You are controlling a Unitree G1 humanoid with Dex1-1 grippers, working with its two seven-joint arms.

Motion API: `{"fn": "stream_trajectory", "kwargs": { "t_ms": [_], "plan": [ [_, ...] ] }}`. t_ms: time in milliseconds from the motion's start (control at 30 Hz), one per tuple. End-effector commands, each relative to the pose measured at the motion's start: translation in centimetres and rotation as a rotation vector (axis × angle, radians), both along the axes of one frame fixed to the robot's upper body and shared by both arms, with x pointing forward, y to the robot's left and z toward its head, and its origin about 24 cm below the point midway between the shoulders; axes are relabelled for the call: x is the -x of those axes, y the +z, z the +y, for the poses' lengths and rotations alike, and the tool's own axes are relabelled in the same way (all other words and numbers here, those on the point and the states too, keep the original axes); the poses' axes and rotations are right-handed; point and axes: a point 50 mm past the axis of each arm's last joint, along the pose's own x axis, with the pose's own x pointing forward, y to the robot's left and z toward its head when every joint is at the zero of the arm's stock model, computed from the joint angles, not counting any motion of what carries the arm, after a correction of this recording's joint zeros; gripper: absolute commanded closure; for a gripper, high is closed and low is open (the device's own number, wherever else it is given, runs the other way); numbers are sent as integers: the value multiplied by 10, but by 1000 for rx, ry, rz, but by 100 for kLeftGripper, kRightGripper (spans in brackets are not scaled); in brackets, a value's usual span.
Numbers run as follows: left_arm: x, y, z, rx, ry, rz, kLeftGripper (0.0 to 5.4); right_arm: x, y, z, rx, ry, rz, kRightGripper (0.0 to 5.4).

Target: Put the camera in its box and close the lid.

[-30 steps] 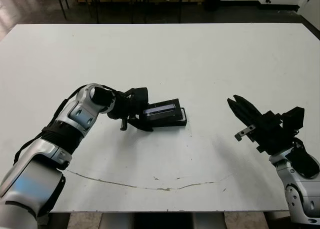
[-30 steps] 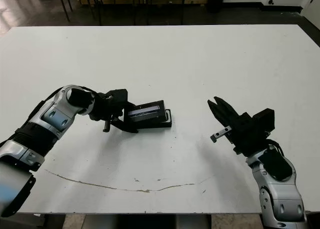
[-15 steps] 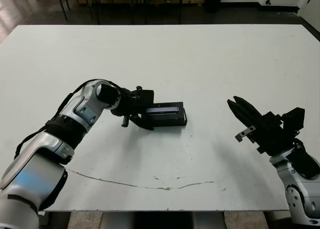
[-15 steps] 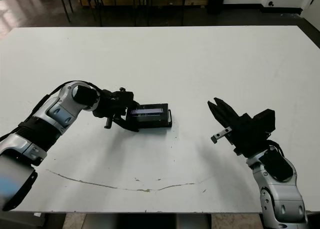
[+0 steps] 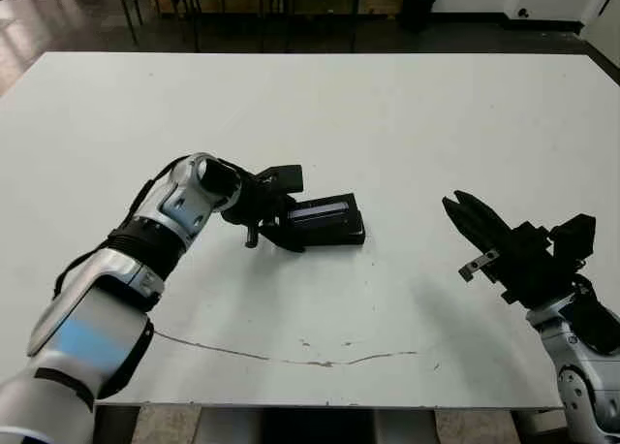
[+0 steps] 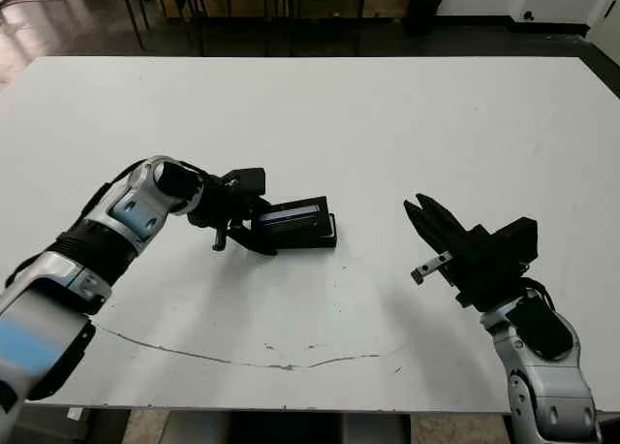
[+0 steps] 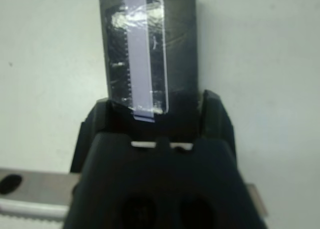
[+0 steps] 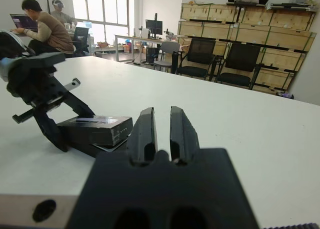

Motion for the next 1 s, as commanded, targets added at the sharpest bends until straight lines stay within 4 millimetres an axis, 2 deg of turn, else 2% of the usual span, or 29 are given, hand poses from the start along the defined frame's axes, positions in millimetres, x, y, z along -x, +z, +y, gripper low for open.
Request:
{"fn": "stream_trajectory", "kwargs": {
  "t_ms": [33,300,600,800,867,1000],
  "plan": [
    [17,-33,11,-80,24,132,402,1,-4,-4,5,-9,28,540],
    [22,-31,7,-92,-17,145,403,-1,-5,-3,16,6,26,540],
    [26,-37,-10,-85,-22,186,403,1,-4,-4,3,-11,27,540],
    [27,-41,-27,-101,-114,215,403,2,-5,-6,-6,-12,29,540],
    [28,-43,-32,-95,-167,176,403,3,-4,-7,-3,-15,32,540],
    [28,-48,-37,-83,-173,176,405,5,-4,-7,3,-23,33,540]
  ]
}}
